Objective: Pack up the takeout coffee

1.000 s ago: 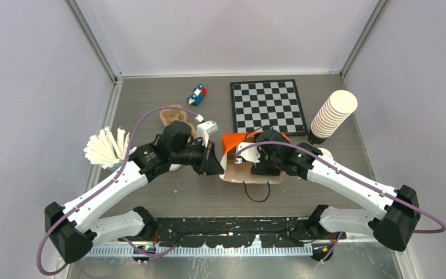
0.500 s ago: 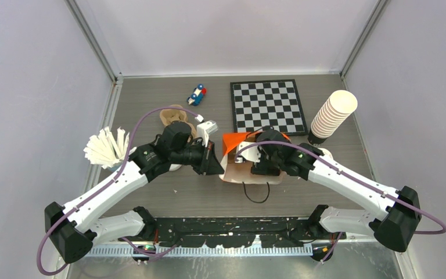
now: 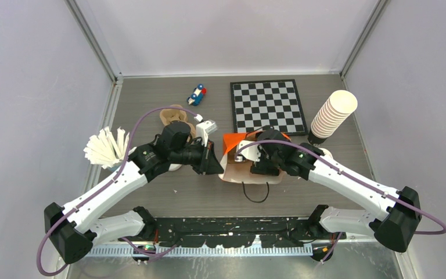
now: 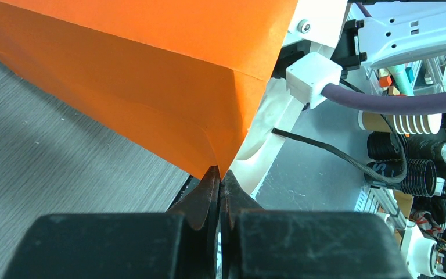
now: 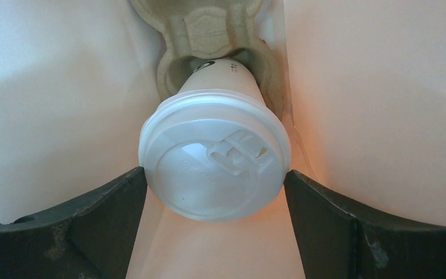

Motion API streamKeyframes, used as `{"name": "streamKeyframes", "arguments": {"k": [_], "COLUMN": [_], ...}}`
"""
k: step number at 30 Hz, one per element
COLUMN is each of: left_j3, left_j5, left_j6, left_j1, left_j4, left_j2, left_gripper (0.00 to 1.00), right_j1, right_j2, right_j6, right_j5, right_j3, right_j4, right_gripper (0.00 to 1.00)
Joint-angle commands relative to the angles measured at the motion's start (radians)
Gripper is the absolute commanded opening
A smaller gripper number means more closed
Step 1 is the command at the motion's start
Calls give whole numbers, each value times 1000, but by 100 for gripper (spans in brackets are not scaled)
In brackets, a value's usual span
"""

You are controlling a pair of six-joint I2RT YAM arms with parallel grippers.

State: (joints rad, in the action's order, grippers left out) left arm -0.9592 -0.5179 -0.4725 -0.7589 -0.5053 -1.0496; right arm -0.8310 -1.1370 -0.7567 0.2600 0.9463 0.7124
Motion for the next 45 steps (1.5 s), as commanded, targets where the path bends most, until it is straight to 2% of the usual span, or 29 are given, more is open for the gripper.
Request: {"name": "streamKeyframes", "arguments": {"k": [1,19,32,45], "left_j3": [-25,-26,-28,-30], "left_j5": [-25,-21,-22,-23], "left_j6": [-3,-1,-2,0], "left_j1": [-2,-2,-2,-2], "left_j4": [-19,-21,-19,-20], "left_j2": [28,26,23,21], "left_gripper": [0,0,0,0], "right_j1": [12,11,11,11], "right_j2": [33,40,37,66], "right_j6": [32,68,89,100], "right_j5": [45,-11,30,-34], "right_j3": [54,54,54,51], "right_j4": [-22,-52,-65,-102], "right_gripper": [93,93,93,93]}}
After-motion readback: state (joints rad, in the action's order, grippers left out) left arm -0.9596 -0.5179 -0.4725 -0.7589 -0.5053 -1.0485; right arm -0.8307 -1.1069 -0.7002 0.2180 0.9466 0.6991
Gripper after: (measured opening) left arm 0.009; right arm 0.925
